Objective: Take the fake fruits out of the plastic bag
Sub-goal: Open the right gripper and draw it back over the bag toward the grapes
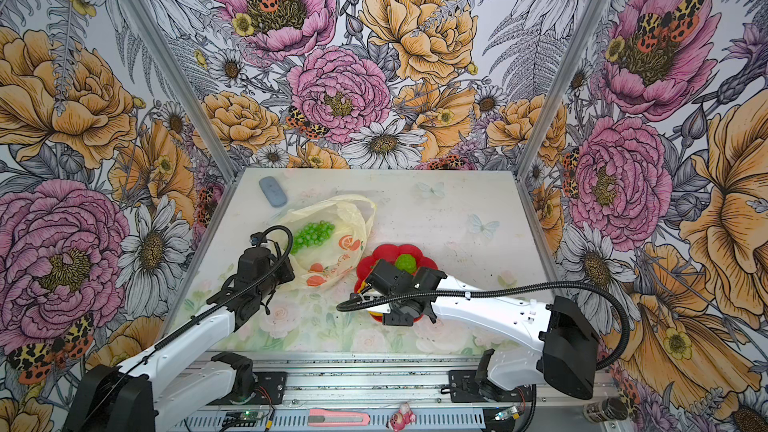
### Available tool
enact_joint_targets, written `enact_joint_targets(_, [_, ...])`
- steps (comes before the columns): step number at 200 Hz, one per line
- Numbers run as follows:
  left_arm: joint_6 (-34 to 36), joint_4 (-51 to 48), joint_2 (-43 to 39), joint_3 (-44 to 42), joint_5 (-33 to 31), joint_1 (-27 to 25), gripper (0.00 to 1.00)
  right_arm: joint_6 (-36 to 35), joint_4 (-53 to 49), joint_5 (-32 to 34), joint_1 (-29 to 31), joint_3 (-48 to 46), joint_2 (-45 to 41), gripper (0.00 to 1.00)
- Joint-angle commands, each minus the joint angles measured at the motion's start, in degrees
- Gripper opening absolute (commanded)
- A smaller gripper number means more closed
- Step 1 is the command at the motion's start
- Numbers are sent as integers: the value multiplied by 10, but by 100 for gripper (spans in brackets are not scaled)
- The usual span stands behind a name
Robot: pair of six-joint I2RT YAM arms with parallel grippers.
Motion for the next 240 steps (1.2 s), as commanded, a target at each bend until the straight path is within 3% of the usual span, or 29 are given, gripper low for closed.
enact_joint_targets(1, [9,9,1,-3,11,6,0,32,36,-21,3,26,10,56])
enact_joint_targets(37, [0,7,-3,-3,20,5,0,93,133,-43,0,66,21,56])
enact_joint_targets(66, [-25,-4,-18,-7,32,4,0,218,267,18,-15,83,62,60])
enact_joint_targets(133, [-127,-54,-78,-36,38,5,0,469,318,7,-60,253,262,60])
enact_joint_targets(187, [-202,-160,-153,-47,-20,21,0,510,338,10,-31,355,391,59])
enact_joint_targets(240, [-254,-173,-166,-74,14,77,0,542,347,18,-25,420,479,59])
